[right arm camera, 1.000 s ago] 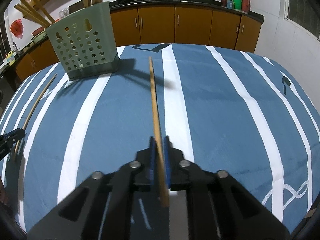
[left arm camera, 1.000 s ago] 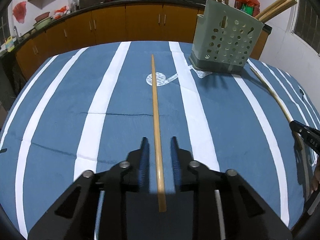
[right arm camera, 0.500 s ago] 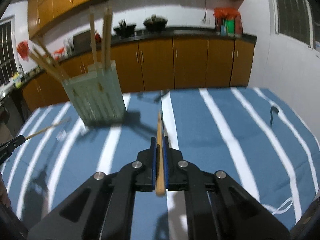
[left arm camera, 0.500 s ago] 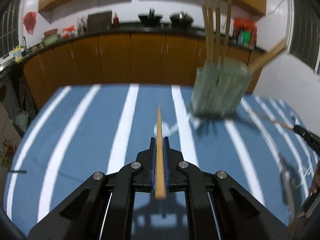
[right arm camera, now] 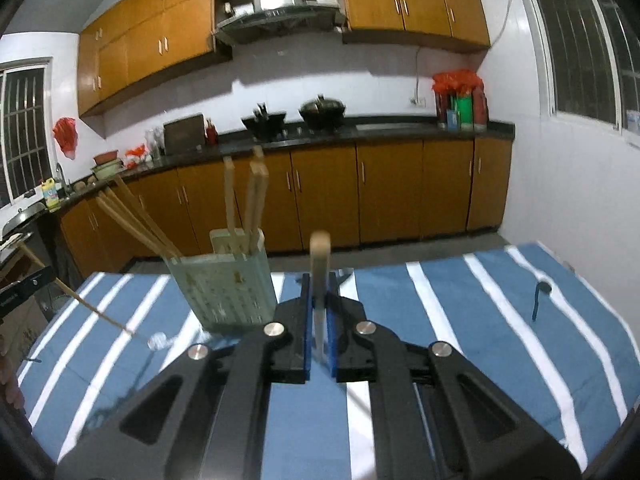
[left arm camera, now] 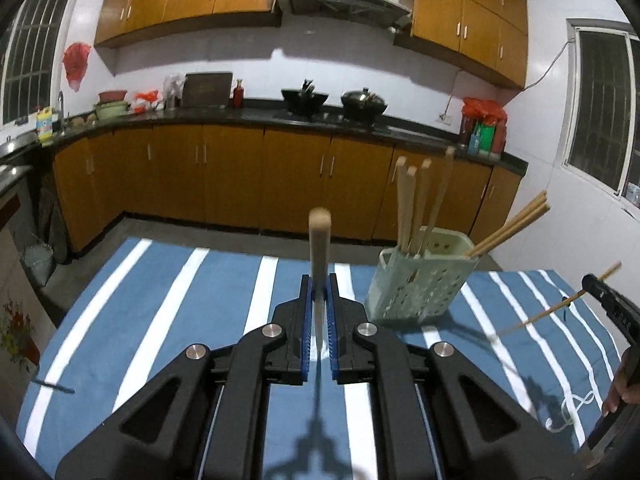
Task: Organize utensils
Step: 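Carry both chopsticks over the green holder and lower them in, then open both tools to release the chopsticks into the holder and withdraw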
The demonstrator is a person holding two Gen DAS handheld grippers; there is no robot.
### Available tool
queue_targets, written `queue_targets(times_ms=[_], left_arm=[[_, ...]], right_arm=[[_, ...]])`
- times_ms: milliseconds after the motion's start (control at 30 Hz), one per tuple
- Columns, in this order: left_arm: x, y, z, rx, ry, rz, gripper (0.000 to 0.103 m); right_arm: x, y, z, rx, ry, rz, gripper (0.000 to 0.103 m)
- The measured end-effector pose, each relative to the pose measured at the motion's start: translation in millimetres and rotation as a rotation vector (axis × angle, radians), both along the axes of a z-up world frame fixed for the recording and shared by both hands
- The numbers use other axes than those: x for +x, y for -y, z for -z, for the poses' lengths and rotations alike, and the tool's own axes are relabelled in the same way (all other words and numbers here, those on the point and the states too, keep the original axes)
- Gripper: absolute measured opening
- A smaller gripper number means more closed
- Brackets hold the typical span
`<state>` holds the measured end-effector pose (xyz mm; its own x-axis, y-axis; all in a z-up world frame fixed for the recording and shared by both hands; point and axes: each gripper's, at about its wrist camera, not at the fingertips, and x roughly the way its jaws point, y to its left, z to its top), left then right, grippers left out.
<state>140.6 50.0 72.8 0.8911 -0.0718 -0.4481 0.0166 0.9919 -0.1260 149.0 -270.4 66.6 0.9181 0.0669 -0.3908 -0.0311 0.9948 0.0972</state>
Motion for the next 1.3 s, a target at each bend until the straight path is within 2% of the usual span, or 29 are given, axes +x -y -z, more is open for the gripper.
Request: queue_targets(times_ms=[267,533,833,1033,1300], left_arm=[[-3,22,-39,0.000,0.101,0.067,0.007],[6,47,-65,-0.026,0.170,0.120,0.007],[30,67,-108,-0.074,0.318,0.123,0.007],[54,73,-108,-0.074,0.360,0.084,0.007],[82,78,-82,-0.071,0.333,0.072,0.007]], right_arm=[[-10,-15,-57,-0.011,0.147,-0.065,0.008],[-8,-32,-84,0.020,0.216,-0.117,0.008],[24,-36,-117,0.116,0.341,-0.105,0.008],[58,-36,-124,0.158,0.386,-0.088,0.008],[94,-51,-99,0.114,0.350,-0.095,0.008]])
